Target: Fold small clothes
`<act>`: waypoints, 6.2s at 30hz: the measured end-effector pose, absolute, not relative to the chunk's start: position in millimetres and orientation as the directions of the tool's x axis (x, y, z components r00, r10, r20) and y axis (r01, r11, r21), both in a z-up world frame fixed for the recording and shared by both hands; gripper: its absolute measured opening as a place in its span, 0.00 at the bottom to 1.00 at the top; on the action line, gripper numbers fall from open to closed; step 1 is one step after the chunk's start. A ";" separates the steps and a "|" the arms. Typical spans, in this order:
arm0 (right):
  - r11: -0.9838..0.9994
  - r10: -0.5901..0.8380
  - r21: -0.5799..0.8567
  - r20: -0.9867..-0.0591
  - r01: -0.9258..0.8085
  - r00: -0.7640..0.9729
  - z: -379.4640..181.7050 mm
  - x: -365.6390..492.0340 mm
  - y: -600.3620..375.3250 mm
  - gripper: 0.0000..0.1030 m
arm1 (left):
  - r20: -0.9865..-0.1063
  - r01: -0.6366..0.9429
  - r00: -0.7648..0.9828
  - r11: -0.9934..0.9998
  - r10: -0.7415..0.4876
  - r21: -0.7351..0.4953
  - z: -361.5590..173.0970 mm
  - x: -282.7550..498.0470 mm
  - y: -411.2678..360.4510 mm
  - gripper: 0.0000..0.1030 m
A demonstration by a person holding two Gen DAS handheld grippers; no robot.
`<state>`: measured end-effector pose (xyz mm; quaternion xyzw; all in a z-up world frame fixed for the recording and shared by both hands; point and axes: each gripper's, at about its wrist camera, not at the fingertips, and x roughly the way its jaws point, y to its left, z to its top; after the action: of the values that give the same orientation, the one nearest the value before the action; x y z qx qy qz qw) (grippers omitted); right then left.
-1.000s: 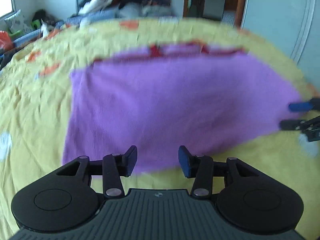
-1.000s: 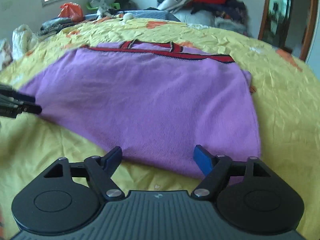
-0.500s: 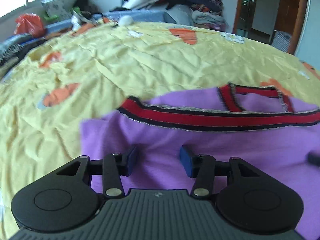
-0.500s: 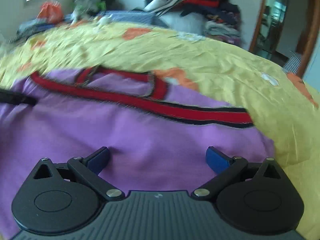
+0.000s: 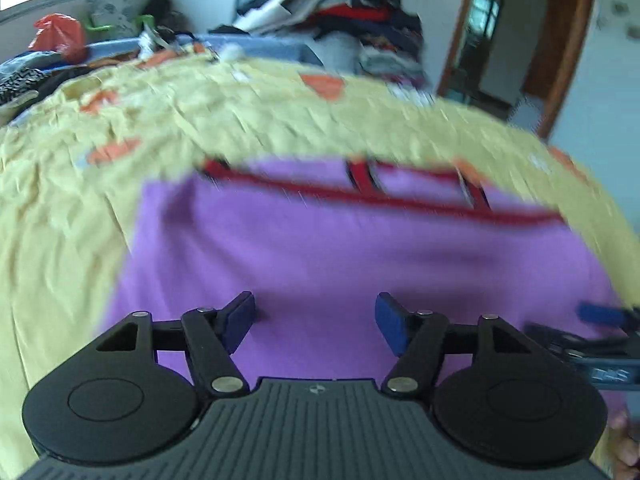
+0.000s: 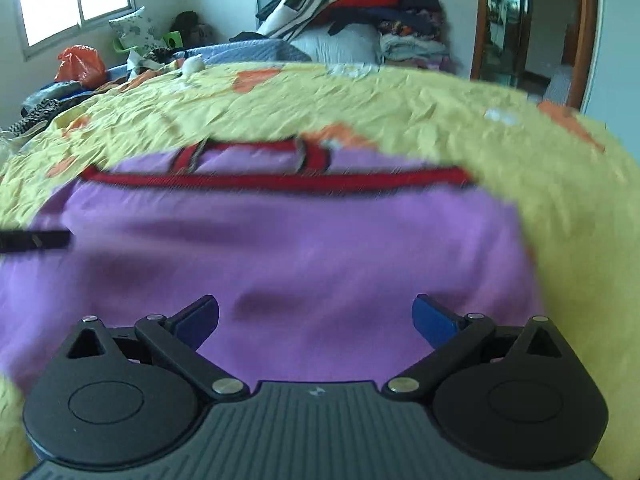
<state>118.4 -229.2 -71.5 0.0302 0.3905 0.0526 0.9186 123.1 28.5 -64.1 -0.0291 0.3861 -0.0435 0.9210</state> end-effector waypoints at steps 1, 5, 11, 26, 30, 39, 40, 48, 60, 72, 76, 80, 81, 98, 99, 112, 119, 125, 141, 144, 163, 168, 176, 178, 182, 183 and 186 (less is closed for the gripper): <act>0.993 0.114 0.079 -0.722 -0.082 0.682 -77.2 111.8 -220.1 1.00 | -0.723 0.060 0.687 0.997 -0.081 -0.055 -73.6 116.5 20.7 0.65; 0.997 0.049 -0.003 -0.710 -0.074 0.703 -82.5 83.2 -201.4 1.00 | -0.701 0.042 0.713 0.999 -0.013 0.024 -90.3 85.8 18.5 0.71; 0.997 0.063 0.013 -0.698 -0.076 0.713 -79.8 40.7 -214.7 1.00 | -0.721 -0.023 0.693 1.000 0.009 -0.009 -81.6 58.5 54.4 0.74; 0.998 0.068 0.057 -0.696 -0.039 0.715 -64.0 53.5 -263.3 1.00 | -0.705 -0.093 0.704 0.995 0.085 0.027 -56.0 84.0 68.4 0.76; 1.000 0.021 0.025 -0.719 -0.005 0.695 -65.8 103.5 -255.2 1.00 | -0.722 -0.116 0.677 0.989 0.144 0.089 -63.2 131.2 56.9 0.76; 0.998 -0.021 0.027 -0.706 0.057 0.708 -83.3 117.5 -285.3 1.00 | -0.724 -0.148 0.670 0.985 0.163 0.085 -82.4 138.4 64.3 0.91; 0.996 -0.029 0.040 -0.707 0.082 0.707 -80.9 116.2 -286.2 1.00 | -0.723 -0.149 0.672 0.986 0.161 0.082 -82.8 137.9 64.5 0.91; 0.999 -0.039 -0.017 -0.687 0.037 0.725 -84.4 99.2 -248.6 1.00 | -0.719 -0.147 0.676 0.985 0.163 0.085 -83.0 133.0 64.4 0.93; 1.000 0.008 0.012 -0.674 -0.001 0.739 -88.8 43.2 -257.2 1.00 | -0.707 -0.141 0.689 0.987 0.158 0.082 -89.5 93.3 74.9 1.00; 1.000 0.005 0.013 -0.621 0.004 0.784 -74.0 44.7 -258.9 1.00 | -0.751 -0.192 0.635 0.979 0.181 0.073 -83.0 68.6 82.7 1.00; 0.999 -0.032 -0.028 -0.671 0.017 0.741 -87.0 71.3 -259.3 1.00 | -0.743 -0.197 0.627 0.970 0.234 0.140 -61.1 67.9 66.7 0.98; 1.000 -0.005 0.009 -0.673 0.014 0.740 -89.4 57.0 -261.5 1.00 | -0.721 -0.125 0.659 0.976 0.215 0.177 -40.8 95.9 33.8 1.00; 1.000 0.003 0.013 -0.675 0.007 0.738 -89.5 55.5 -262.3 1.00 | -0.719 -0.115 0.660 0.976 0.215 0.186 -38.5 107.8 25.7 1.00; 1.000 0.013 0.017 -0.673 -0.002 0.740 -89.1 52.8 -263.8 1.00 | -0.727 -0.116 0.675 0.991 0.128 0.067 -91.6 214.2 20.0 1.00; 1.000 0.013 0.018 -0.673 -0.001 0.740 -89.1 52.8 -263.7 1.00 | -0.724 -0.114 0.678 0.991 0.127 0.067 -92.0 213.2 20.5 1.00; 1.000 -0.010 -0.016 -0.670 -0.001 0.742 -79.5 53.6 -256.0 1.00 | -0.663 -0.073 0.744 0.997 0.081 0.039 -80.0 168.8 33.8 1.00; 0.988 0.152 0.096 -0.697 -0.119 0.701 -77.9 93.8 -223.4 1.00 | -0.691 -0.065 0.721 0.998 0.055 0.012 -92.0 106.2 55.9 1.00; 0.990 0.088 -0.022 -0.680 -0.141 0.727 -88.2 70.8 -213.4 1.00 | -0.682 -0.054 0.729 0.998 0.064 0.036 -95.0 69.7 72.3 1.00; 0.994 0.080 0.001 -0.710 -0.113 0.700 -80.1 31.9 -226.4 1.00 | -0.691 -0.016 0.722 0.998 -0.026 -0.055 -73.9 11.2 107.5 1.00; 0.983 0.186 0.124 -0.645 -0.138 0.741 -61.5 27.7 -217.9 1.00 | -0.630 0.016 0.769 0.988 -0.109 -0.151 -56.5 8.0 121.5 1.00; 0.988 0.154 0.081 -0.669 -0.135 0.727 -71.9 54.9 -158.8 1.00 | -0.691 0.062 0.706 0.986 -0.153 -0.155 -56.6 93.4 143.7 1.00; 0.988 0.109 -0.009 -0.670 -0.154 0.734 -87.3 55.6 -126.3 1.00 | -0.691 0.146 0.706 0.987 -0.154 -0.070 -52.8 143.4 108.9 1.00; 0.982 0.147 0.011 -0.676 -0.190 0.722 -85.6 37.6 -137.7 1.00 | -0.745 0.111 0.656 0.992 -0.123 -0.066 -85.8 147.0 118.1 1.00; 0.983 0.142 0.012 -0.689 -0.185 0.710 -81.8 41.1 -135.6 1.00 | -0.735 0.075 0.663 0.990 -0.141 -0.121 -82.6 152.4 135.9 1.00; 0.969 0.202 0.034 -0.684 -0.247 0.701 -75.8 37.1 -121.3 1.00 | -0.751 0.006 0.632 0.970 -0.192 -0.244 -80.1 185.8 177.2 1.00; 0.960 0.214 0.017 -0.686 -0.280 0.695 -76.2 33.6 -112.7 1.00 | -0.750 0.013 0.628 0.966 -0.210 -0.259 -79.1 196.0 184.2 1.00; 0.925 0.252 -0.044 -0.674 -0.378 0.694 -77.9 19.2 -84.2 1.00 | -0.775 0.076 0.589 0.971 -0.228 -0.228 -77.8 225.0 189.5 1.00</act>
<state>19.2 -84.2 -77.9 -0.0898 0.3512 0.1718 0.9160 225.0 189.5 -77.8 -0.0856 0.4452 -0.0858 0.8872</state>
